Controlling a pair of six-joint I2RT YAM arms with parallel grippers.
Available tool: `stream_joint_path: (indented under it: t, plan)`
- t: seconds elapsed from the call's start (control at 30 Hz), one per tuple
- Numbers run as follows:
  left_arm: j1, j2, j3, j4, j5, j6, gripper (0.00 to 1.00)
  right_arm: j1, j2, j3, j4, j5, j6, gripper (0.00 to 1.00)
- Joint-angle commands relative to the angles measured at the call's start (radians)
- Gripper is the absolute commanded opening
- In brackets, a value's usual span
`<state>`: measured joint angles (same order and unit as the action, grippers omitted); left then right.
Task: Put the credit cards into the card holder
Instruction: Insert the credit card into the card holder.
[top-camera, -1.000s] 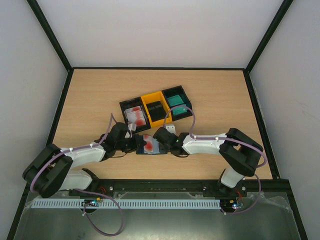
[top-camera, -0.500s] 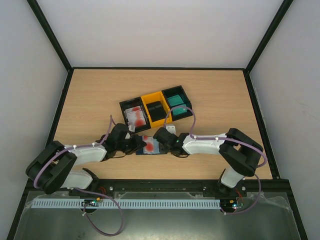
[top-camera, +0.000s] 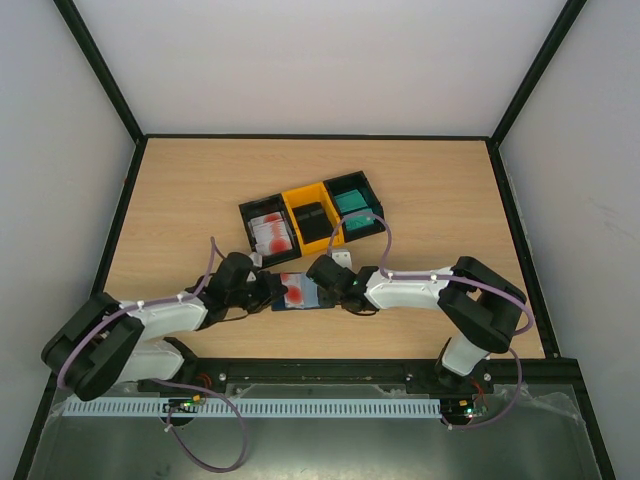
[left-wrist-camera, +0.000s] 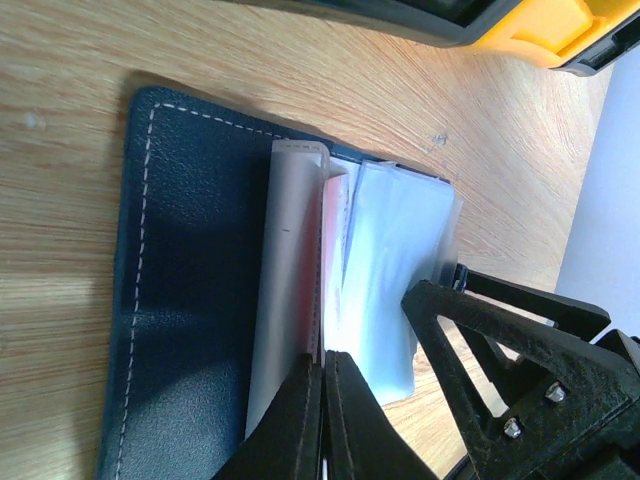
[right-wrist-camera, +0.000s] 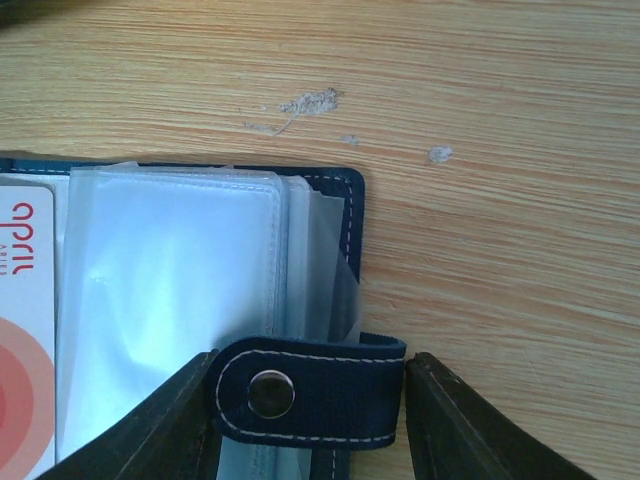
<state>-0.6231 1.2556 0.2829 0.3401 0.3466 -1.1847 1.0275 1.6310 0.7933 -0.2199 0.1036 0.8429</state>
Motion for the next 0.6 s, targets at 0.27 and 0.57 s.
stream_joint_path:
  t: [0.27,0.57]
  plan:
    - [-0.006,0.093,0.006,0.099,0.096,0.023,0.02,0.003,0.022,-0.031,-0.04,0.016,0.009,0.48]
    - [-0.044,0.065,0.013,0.131,0.095,0.058,0.02,0.004,0.029,-0.033,-0.035,0.013,0.01,0.48]
